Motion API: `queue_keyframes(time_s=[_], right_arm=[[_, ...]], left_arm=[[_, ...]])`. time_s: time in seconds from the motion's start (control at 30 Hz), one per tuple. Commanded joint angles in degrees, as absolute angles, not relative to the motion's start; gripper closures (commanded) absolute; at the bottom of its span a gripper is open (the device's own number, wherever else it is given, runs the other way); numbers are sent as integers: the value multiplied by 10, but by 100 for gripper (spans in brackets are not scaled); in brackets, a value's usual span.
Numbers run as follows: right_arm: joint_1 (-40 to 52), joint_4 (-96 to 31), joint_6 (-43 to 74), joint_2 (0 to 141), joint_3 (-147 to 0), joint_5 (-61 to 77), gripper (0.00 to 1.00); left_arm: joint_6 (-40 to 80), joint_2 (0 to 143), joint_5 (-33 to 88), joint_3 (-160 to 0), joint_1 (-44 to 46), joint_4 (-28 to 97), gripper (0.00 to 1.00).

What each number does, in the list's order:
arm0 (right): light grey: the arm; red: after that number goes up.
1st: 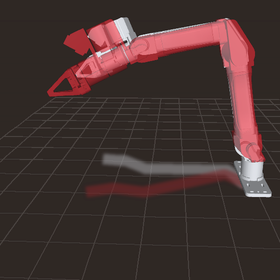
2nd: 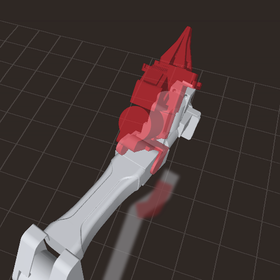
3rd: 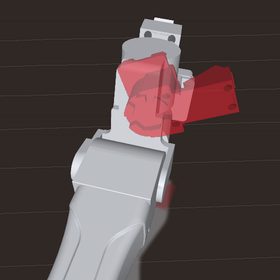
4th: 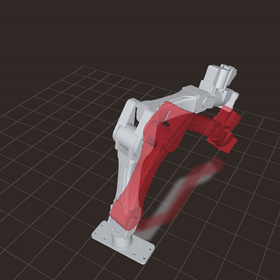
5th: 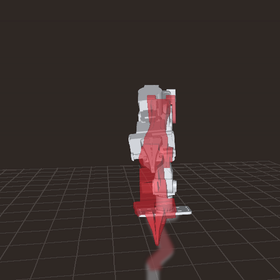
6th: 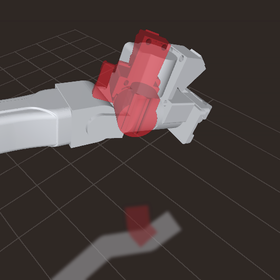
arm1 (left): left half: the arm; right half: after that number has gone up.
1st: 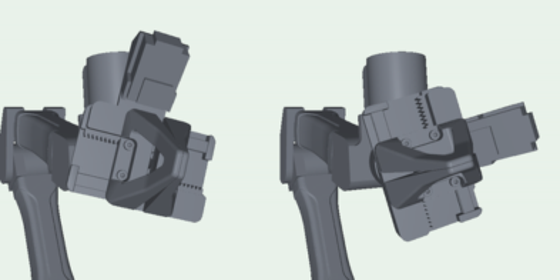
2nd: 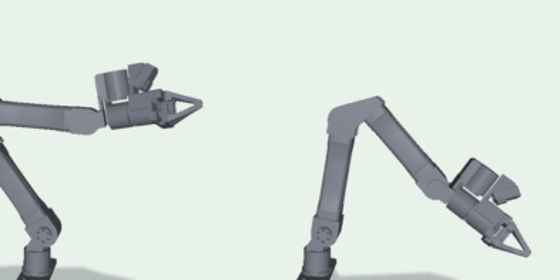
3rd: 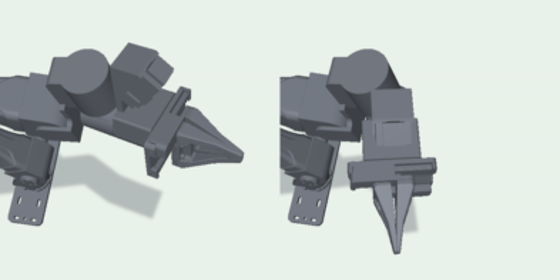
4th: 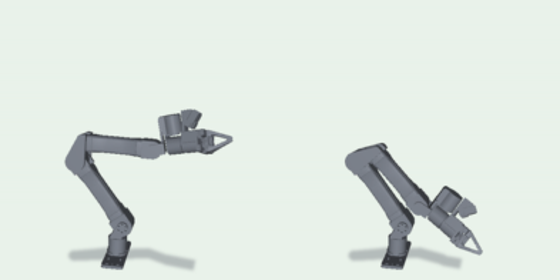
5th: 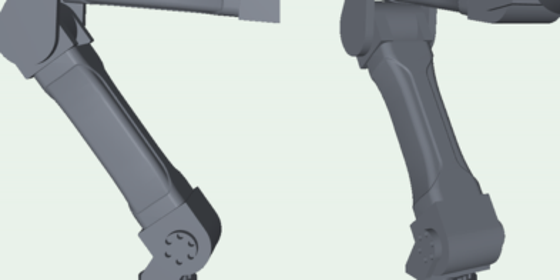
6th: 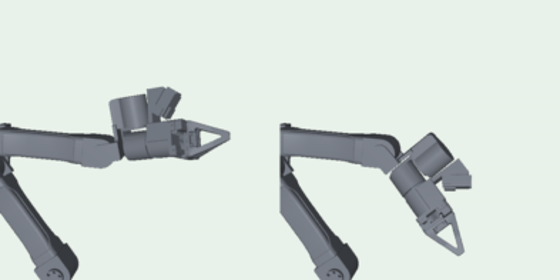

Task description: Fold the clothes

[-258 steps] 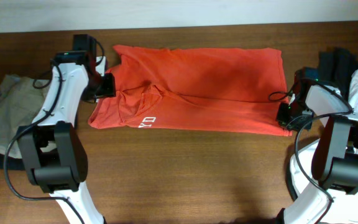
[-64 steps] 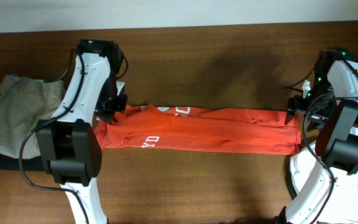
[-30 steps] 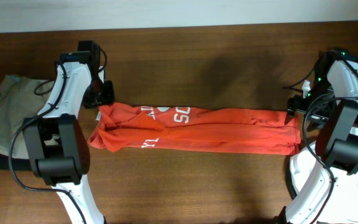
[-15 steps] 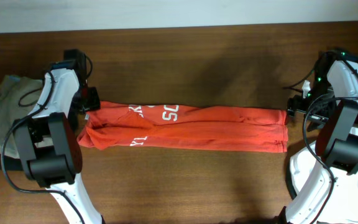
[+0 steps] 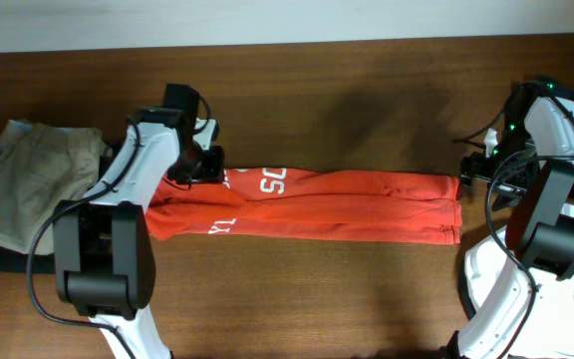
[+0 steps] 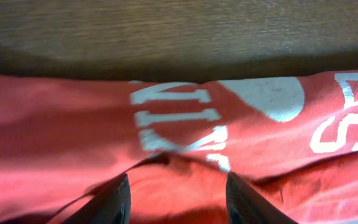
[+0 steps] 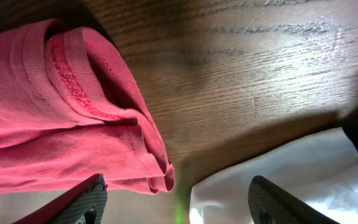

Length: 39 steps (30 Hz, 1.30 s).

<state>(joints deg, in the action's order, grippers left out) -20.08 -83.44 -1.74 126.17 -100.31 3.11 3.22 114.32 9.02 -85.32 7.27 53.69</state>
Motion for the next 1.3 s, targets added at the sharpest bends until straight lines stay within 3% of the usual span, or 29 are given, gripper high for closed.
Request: queue_keyframes(time_s=[0.0,0.07,0.1,0.13,0.2,0.33,0.5,0.63,0.77,0.8,0.83,0.87,1.03,1.13,1.27], right_arm=[[-203,-835,-17,1259,-1003,35,23],[-203,-835,-17,1259,-1003,35,23],[-203,-835,-17,1259,-1003,35,23],[-203,-835,-17,1259,-1003,35,23],[-203,-835,-17,1259,-1003,35,23],[-203,-835,-17,1259,-1003,35,24],[-203,-835,-17,1259,-1003,35,23],[-203,-835,-17,1259,-1003,35,23],[-203,-835,-17,1259,-1003,35,23],[-203,-835,-17,1259,-1003,35,23],[-203,-835,-17,1259,-1003,35,23],[-203,-835,-17,1259,-1003,35,23],[-203,-814,-99,1260,-1003,35,16],[-203,-789,-214,1260,-971,170,13],[-196,-691,-220,1260,-846,196,12]], left_arm=[[38,1147,64,-827,84,505,53],[38,1147,62,-825,85,496,59],[38,1147,62,-825,85,492,70],[38,1147,62,-825,85,490,87],[38,1147,62,-825,85,491,99],[38,1146,72,-827,85,503,99],[-97,1134,247,-887,85,503,100],[-182,1134,246,-892,110,497,100],[-189,1134,242,-892,131,491,99],[-189,1134,237,-892,131,493,85],[-189,1134,219,-892,131,493,49],[-179,1134,195,-892,131,493,31],[-10,1080,22,-955,117,559,26],[-3,1055,14,-955,96,594,17],[39,1055,11,-954,51,607,15]])
